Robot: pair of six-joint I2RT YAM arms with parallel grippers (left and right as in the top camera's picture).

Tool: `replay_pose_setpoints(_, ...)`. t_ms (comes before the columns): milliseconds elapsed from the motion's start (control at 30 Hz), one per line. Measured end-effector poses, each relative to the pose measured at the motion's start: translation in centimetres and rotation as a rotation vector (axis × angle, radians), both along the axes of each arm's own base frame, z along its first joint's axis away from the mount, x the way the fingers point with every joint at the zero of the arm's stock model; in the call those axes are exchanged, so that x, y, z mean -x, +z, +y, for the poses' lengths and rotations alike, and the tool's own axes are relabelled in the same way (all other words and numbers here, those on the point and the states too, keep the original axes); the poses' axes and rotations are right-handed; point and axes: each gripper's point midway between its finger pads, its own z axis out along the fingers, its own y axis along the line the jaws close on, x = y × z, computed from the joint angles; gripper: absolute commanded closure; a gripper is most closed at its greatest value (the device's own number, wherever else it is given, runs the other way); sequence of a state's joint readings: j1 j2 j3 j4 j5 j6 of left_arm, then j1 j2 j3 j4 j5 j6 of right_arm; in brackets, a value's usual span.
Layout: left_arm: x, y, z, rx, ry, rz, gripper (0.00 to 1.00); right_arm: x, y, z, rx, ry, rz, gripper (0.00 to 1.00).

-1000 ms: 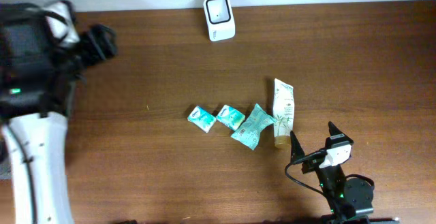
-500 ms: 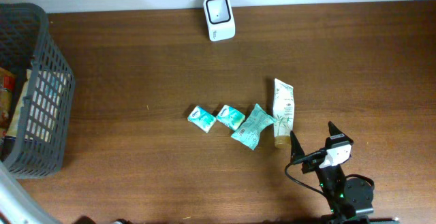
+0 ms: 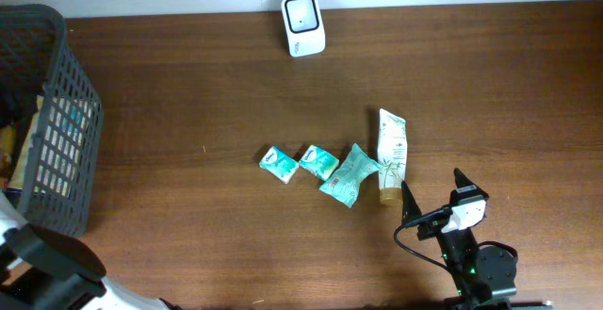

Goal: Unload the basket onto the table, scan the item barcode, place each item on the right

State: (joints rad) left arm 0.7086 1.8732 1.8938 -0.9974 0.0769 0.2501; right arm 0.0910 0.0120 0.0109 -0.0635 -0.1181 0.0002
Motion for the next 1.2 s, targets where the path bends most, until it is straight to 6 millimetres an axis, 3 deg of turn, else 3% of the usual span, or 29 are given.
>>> replay_pose_setpoints(267, -0.3, -5.3, -0.1, 0.084, -0.063, 0.107, 0.16, 0.0, 0.0, 0.0, 0.000, 0.000, 0.000, 0.01)
replay_pose_setpoints(567, -0.5, -5.9, -0.2, 0.081, -0.112, 0.119, 0.16, 0.0, 0.0, 0.0, 0.000, 0.000, 0.000, 0.01)
replay_pose_setpoints(633, -0.6, -6.3, -0.2, 0.085, -0.123, 0.127, 0.21, 0.0, 0.0, 0.0, 0.000, 0.000, 0.000, 0.01)
replay_pose_setpoints(800, -1.0, -9.1, -0.9, 0.135, -0.207, 0.164, 0.22, 0.0, 0.0, 0.0, 0.000, 0.000, 0.000, 0.01)
replay_pose_setpoints(967, -1.5, -10.3, -1.5, 0.159, -0.275, 0.162, 0.21, 0.0, 0.0, 0.0, 0.000, 0.000, 0.000, 0.01)
replay_pose_setpoints(1200, -2.1, -15.1, -2.3, 0.252, -0.349, 0.197, 0.12, 0.0, 0.0, 0.0, 0.000, 0.000, 0.000, 0.01)
